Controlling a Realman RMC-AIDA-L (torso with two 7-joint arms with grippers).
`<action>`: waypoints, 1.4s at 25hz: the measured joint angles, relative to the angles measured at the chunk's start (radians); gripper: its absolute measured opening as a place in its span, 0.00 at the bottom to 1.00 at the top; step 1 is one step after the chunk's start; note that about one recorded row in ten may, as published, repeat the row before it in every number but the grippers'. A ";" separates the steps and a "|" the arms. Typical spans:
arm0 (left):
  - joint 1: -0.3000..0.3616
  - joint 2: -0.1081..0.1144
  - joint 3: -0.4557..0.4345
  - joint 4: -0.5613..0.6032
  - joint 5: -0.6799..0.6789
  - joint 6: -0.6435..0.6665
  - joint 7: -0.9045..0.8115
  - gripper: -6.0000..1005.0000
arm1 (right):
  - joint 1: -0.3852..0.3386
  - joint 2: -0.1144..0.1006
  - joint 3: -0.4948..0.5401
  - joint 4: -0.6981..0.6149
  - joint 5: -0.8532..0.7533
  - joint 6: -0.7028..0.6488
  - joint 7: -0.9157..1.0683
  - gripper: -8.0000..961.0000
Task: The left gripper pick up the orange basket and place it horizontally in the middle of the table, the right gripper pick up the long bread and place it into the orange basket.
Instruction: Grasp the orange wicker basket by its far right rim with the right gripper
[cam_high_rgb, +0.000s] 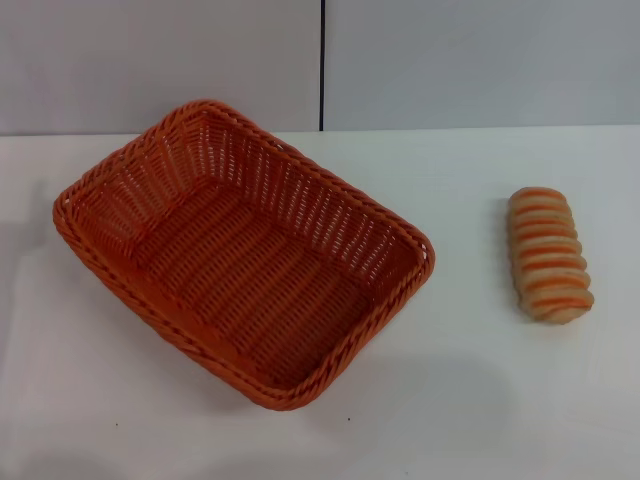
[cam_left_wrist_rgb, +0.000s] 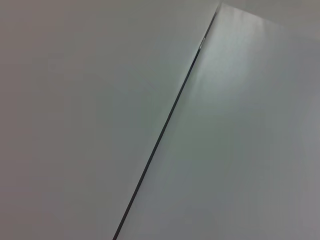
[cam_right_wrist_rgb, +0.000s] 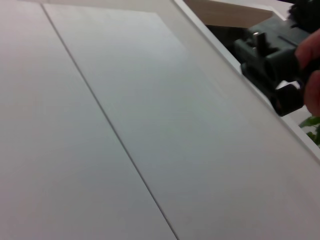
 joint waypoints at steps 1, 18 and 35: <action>0.000 0.000 0.000 0.000 0.000 0.000 0.000 0.80 | 0.000 0.000 0.000 0.000 0.000 0.000 0.000 0.83; -0.008 -0.001 -0.006 -0.001 0.000 -0.006 0.007 0.80 | -0.005 0.000 -0.050 -0.056 -0.003 0.213 0.147 0.10; 0.003 0.005 0.029 0.014 0.009 -0.033 0.010 0.80 | -0.028 -0.043 -0.286 -0.105 -0.125 0.182 0.196 0.01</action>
